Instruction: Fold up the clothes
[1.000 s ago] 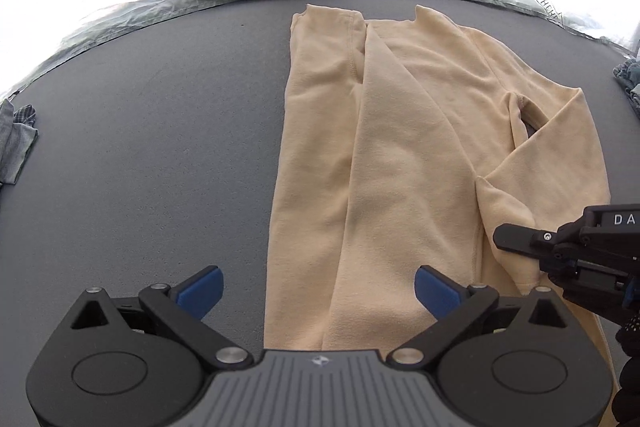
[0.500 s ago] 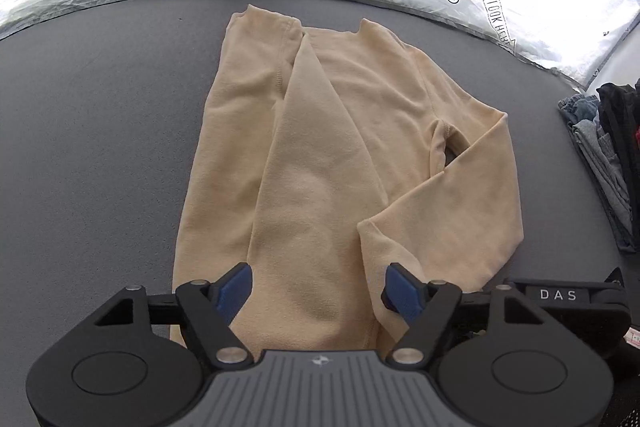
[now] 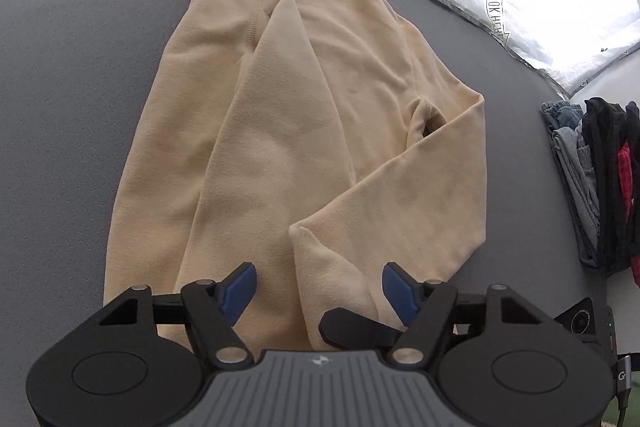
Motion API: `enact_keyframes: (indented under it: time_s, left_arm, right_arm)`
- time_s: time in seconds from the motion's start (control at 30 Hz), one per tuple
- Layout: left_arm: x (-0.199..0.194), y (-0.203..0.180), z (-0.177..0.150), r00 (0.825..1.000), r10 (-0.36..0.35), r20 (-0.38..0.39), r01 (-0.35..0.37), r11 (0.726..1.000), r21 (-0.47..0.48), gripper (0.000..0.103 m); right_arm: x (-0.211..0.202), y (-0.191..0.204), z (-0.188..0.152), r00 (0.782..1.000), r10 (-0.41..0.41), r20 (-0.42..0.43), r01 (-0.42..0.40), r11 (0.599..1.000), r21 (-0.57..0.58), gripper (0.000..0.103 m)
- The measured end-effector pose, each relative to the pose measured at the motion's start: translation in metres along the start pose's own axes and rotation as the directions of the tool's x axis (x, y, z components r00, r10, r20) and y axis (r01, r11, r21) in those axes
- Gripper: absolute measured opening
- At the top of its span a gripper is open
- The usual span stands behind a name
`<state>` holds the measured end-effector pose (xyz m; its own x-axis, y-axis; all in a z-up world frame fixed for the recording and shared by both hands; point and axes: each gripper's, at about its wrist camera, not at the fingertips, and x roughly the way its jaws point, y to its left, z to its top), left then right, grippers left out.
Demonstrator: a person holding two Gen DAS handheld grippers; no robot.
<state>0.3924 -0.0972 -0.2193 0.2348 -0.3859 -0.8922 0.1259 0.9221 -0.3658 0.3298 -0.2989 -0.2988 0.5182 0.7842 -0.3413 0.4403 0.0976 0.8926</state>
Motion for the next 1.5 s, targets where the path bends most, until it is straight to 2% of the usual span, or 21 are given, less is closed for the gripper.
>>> enact_keyframes:
  time_s: [0.1,0.13,0.17,0.4,0.47,0.57,0.73,0.8,0.87,0.93,1.0,1.03,1.1,1.17,1.2,1.27,1.3,1.33,1.37,1.43,1.5]
  left_arm:
    - [0.004,-0.003,0.000,0.999,0.040,-0.004,-0.040,0.999,0.022,0.045]
    - [0.005,-0.003,-0.001,0.999,0.039,-0.006,-0.039,0.999,0.027,0.030]
    - [0.006,-0.004,-0.002,0.999,0.035,-0.005,-0.035,0.999,0.030,0.022]
    - [0.002,-0.015,-0.007,0.997,0.065,0.048,-0.069,0.994,0.080,0.011]
    - [-0.001,-0.013,-0.005,0.996,0.065,0.064,-0.070,0.995,0.072,0.011]
    - [-0.010,-0.007,0.000,0.994,0.057,0.094,-0.062,0.997,0.047,0.010]
    - [-0.026,-0.002,0.009,0.986,0.064,0.151,-0.070,0.997,0.036,0.010]
    - [-0.032,0.001,0.012,0.984,0.063,0.169,-0.068,0.997,0.025,0.010]
    - [-0.038,0.005,0.013,0.981,0.063,0.185,-0.067,0.998,0.016,0.010]
    - [-0.042,0.009,0.013,0.978,0.067,0.197,-0.070,0.997,0.009,0.010]
    - [-0.046,0.015,0.012,0.976,0.069,0.206,-0.070,0.998,-0.002,0.010]
    - [-0.048,0.018,0.011,0.976,0.067,0.208,-0.067,0.998,-0.008,0.010]
    - [-0.052,0.026,0.010,0.975,0.067,0.213,-0.064,0.998,-0.020,0.010]
    - [-0.056,0.033,0.011,0.973,0.070,0.220,-0.064,0.997,-0.032,0.010]
    - [-0.059,0.037,0.011,0.972,0.068,0.225,-0.061,0.997,-0.037,0.010]
    - [-0.066,0.044,0.013,0.970,0.062,0.236,-0.053,0.998,-0.044,0.010]
    - [-0.070,0.047,0.015,0.969,0.059,0.241,-0.050,0.998,-0.045,0.010]
    - [-0.073,0.050,0.017,0.967,0.058,0.247,-0.048,0.998,-0.045,0.010]
    - [-0.075,0.053,0.019,0.966,0.057,0.253,-0.047,0.998,-0.046,0.010]
    - [-0.081,0.058,0.024,0.964,0.050,0.262,-0.038,0.998,-0.050,0.010]
    - [-0.088,0.061,0.029,0.961,0.035,0.274,-0.022,0.998,-0.050,0.010]
  right_arm:
    - [0.004,0.003,-0.001,1.000,-0.007,-0.018,0.006,1.000,-0.023,0.005]
    - [0.005,0.004,-0.002,1.000,-0.009,-0.023,0.009,1.000,-0.030,0.005]
    - [0.006,0.005,-0.002,1.000,-0.012,-0.028,0.011,0.999,-0.038,0.005]
    - [0.006,0.002,-0.001,1.000,-0.022,-0.021,0.021,0.999,-0.041,0.008]
    - [0.004,0.003,0.000,0.999,-0.032,-0.016,0.032,0.998,-0.053,0.012]
    - [-0.006,0.003,0.000,0.999,-0.045,0.007,0.045,0.997,-0.070,0.029]
    - [-0.033,0.011,-0.004,0.981,-0.145,0.132,0.166,0.973,-0.161,0.032]
    - [-0.045,0.017,-0.007,0.958,-0.193,0.212,0.235,0.953,-0.193,0.032]
    - [-0.058,0.025,-0.013,0.910,-0.250,0.330,0.334,0.914,-0.230,0.032]
    - [-0.066,0.035,-0.022,0.838,-0.320,0.442,0.475,0.826,-0.302,0.032]
    - [-0.067,0.044,-0.029,0.756,-0.390,0.526,0.613,0.705,-0.357,0.032]
    - [-0.064,0.046,-0.032,0.724,-0.420,0.547,0.660,0.651,-0.374,0.032]
    - [-0.059,0.044,-0.037,0.697,-0.456,0.554,0.700,0.602,-0.385,0.032]
    - [-0.055,0.040,-0.041,0.695,-0.470,0.544,0.707,0.586,-0.396,0.035]
    - [-0.052,0.039,-0.043,0.684,-0.479,0.550,0.720,0.568,-0.399,0.037]
    - [-0.043,0.040,-0.050,0.632,-0.505,0.588,0.770,0.489,-0.409,0.037]
    - [-0.039,0.041,-0.053,0.607,-0.514,0.606,0.792,0.450,-0.413,0.030]
    - [-0.036,0.040,-0.055,0.596,-0.520,0.613,0.802,0.431,-0.415,0.024]
    - [-0.034,0.040,-0.057,0.589,-0.519,0.620,0.807,0.418,-0.417,0.022]
    - [-0.031,0.040,-0.060,0.574,-0.518,0.635,0.819,0.389,-0.422,0.010]
    - [-0.032,0.042,-0.065,0.564,-0.510,0.650,0.826,0.371,-0.425,0.007]
